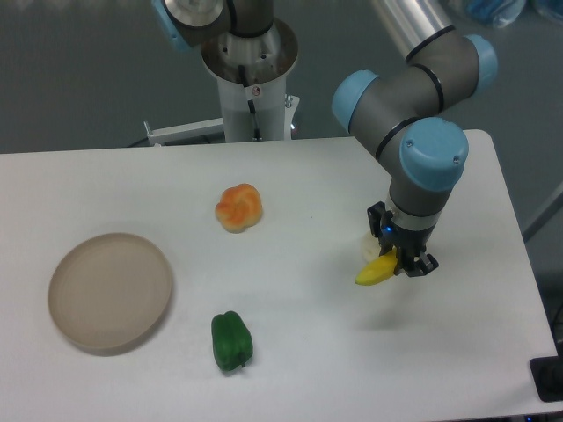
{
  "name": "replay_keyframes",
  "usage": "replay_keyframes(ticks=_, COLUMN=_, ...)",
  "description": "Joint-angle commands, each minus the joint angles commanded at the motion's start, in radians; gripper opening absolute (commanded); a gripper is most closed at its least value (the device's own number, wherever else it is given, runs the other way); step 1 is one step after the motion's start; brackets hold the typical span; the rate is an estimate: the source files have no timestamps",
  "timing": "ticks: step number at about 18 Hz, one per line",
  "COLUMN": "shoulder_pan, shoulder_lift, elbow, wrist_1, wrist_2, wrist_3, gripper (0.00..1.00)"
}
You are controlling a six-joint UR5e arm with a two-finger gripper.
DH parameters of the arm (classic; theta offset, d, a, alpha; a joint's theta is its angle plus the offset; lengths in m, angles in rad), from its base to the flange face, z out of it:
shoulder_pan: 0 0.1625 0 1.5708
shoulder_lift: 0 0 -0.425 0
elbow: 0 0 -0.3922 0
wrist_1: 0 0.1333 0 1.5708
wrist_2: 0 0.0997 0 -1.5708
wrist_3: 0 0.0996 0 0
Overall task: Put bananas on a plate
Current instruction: 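Carry the held yellow banana with the gripper toward the beige plate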
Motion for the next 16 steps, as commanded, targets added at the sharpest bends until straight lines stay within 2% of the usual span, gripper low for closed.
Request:
replay_keyframes(ticks=6, shoulder_pan=-0.014, shoulder_lift=-0.002, elbow=0.015, wrist_1=-0.003, wrist_2=-0.005, wrist_3=-0.053, gripper=0.12)
replay_keyframes(ticks=9, shoulder_pan=-0.046, shoulder_lift=0.0, elbow=0.017, wrist_1=-0.018, wrist_2=-0.005, wrist_3=-0.095, gripper=0.12)
replay_keyframes(ticks=16, shoulder_pan=-0.262, shoulder_lift=0.031, elbow=-0.003, wrist_1=-0.02, wrist_2=-0.028, wrist_3=-0.348, gripper=0.1)
